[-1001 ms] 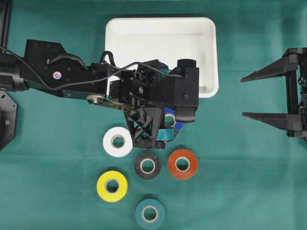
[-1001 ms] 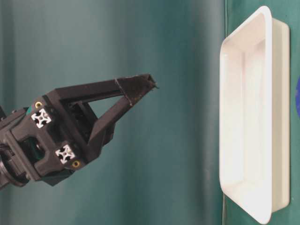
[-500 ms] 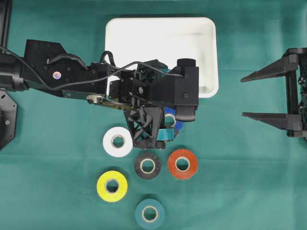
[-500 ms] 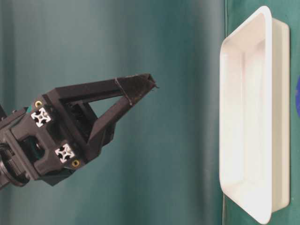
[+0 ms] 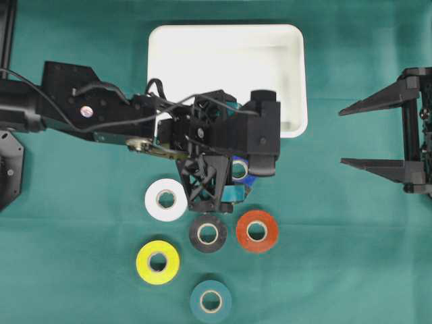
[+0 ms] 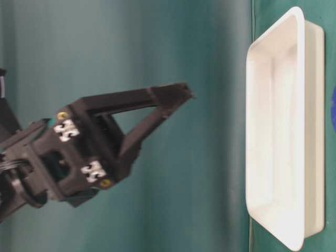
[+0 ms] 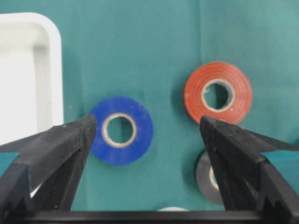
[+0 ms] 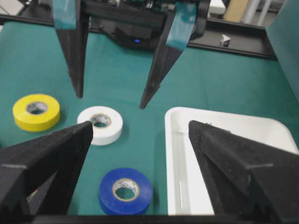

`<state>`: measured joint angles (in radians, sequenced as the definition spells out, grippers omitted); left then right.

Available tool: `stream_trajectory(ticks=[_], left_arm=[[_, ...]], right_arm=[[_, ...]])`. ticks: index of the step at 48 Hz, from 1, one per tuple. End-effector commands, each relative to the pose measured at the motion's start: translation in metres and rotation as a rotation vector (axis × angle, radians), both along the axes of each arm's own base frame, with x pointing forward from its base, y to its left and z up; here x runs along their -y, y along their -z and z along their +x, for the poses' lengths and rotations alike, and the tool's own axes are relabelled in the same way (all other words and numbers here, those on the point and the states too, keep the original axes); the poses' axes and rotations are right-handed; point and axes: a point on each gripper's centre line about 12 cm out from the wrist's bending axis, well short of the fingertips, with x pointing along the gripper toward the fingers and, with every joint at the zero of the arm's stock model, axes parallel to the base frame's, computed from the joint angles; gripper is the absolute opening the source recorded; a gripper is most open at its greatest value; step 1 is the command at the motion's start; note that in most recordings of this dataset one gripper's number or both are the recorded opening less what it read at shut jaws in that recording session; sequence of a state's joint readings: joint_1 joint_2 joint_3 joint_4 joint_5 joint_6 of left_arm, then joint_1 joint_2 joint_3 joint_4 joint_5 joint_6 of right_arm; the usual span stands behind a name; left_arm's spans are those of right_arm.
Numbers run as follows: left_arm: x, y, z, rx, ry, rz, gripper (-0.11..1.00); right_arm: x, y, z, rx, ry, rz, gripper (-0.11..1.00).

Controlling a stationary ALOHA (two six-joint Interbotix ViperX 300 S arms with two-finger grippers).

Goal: Pick up the tape from a random location and place it into the white case.
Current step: 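Lower the left gripper fingers into the blue roll's hole and close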

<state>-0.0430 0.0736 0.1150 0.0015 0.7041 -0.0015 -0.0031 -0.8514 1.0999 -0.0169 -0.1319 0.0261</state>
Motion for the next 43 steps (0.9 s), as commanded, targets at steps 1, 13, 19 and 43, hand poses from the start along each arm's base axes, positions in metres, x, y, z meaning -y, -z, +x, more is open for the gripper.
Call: stream_trajectory(ticks=[1, 13, 19, 43], left_arm=[[0.004, -0.003, 0.002, 0.032, 0.008, -0.003, 0.99], [0.005, 0.034, 0.006, 0.001, 0.01, -0.001, 0.99], [0.005, 0.05, 0.009, 0.012, 0.009, 0.0, 0.99], [0.006, 0.103, 0.014, -0.04, -0.005, -0.01, 0.99]], right_arm=[[0.0, -0.01, 0.003, 0.026, 0.0, -0.002, 0.91], [0.0, -0.01, 0.003, 0.023, 0.0, -0.002, 0.91], [0.0, -0.008, 0.003, 0.017, 0.0, -0.003, 0.91], [0.0, -0.003, 0.006, -0.008, 0.0, -0.003, 0.91]])
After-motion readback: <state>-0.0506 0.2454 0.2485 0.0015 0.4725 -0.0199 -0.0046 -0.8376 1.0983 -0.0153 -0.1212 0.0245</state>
